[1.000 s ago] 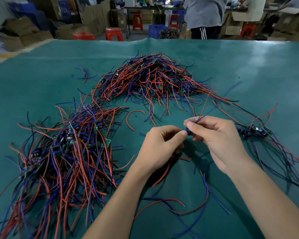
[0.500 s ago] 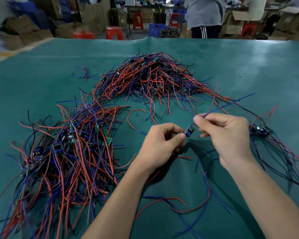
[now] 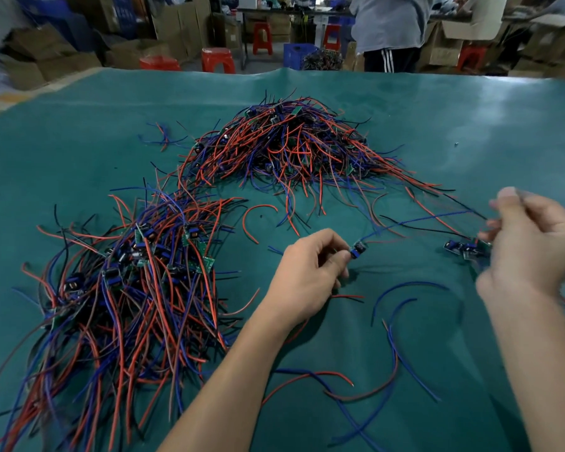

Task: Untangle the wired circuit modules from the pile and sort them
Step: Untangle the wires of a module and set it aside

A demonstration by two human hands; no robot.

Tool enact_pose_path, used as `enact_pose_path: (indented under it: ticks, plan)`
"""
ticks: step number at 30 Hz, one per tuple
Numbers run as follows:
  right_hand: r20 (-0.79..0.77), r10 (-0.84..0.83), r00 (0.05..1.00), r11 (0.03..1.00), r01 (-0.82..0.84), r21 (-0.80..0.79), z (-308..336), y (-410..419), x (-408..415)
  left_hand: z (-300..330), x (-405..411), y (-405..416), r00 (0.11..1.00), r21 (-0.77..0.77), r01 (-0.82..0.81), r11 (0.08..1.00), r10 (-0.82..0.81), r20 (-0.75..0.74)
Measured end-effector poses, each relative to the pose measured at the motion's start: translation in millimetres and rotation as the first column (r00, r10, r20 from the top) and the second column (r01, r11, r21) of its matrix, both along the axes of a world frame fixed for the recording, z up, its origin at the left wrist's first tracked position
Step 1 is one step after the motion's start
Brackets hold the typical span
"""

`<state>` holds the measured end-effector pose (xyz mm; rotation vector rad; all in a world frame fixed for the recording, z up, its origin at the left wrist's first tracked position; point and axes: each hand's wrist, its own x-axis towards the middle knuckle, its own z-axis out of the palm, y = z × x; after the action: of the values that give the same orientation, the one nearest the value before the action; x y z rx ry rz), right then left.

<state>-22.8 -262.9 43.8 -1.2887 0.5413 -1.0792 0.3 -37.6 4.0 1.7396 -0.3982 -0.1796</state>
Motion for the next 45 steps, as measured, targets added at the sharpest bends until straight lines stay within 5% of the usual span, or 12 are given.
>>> enact_pose_path:
  ticks: [4,7,10,17,27,31,34,37,40,42,45]
  plan:
    - [-0.225,0.244,0.943,0.969,-0.243,0.032,-2,7,4,0,2,-1,0.999,-0.061,-0.046,0.997,0.044,-0.029]
    - [-0.425,0.557,0.713,0.783,-0.621,-0.015,-9,40,3,-1,3,-1,0.998,-0.078,-0.051,0.996,0.049,-0.026]
    - [-0.45,0.691,0.565,0.628,-0.778,-0.012,-15,61,-1,-2,3,-1,0.999,-0.059,-0.037,0.998,0.036,-0.006]
    - [-0.377,0.592,0.712,0.695,-0.688,-0.207,-19,61,0,-1,3,-1,1.0,-0.053,0.03,0.998,-0.03,0.01]
    - [-0.004,0.18,0.984,0.982,-0.18,-0.051,20,23,-6,-3,2,0,0.989,0.079,0.094,0.992,-0.102,0.107]
    - [0.105,0.259,0.96,0.966,-0.26,-0.006,65,27,-14,-6,6,2,0.995,0.06,0.015,0.998,-0.021,0.095]
    - [-0.014,0.54,0.842,0.835,-0.537,-0.12,86,87,-8,-8,7,1,0.996,0.061,-0.013,0.998,0.007,0.092]
    - [-0.194,0.772,0.605,0.594,-0.796,-0.119,91,151,13,-8,7,-1,0.997,0.039,-0.013,0.999,0.01,0.078]
    - [-0.491,0.772,0.404,0.338,-0.915,-0.222,84,187,35,-9,8,1,0.995,0.062,-0.048,0.997,0.043,0.087]
    - [-0.673,0.582,0.457,0.248,-0.888,-0.388,74,185,54,-9,8,1,0.998,0.048,-0.037,0.998,0.034,0.061]
    - [-0.712,0.188,0.677,0.275,-0.732,-0.624,63,147,91,-10,9,-1,0.999,0.028,-0.018,0.999,0.016,0.052]
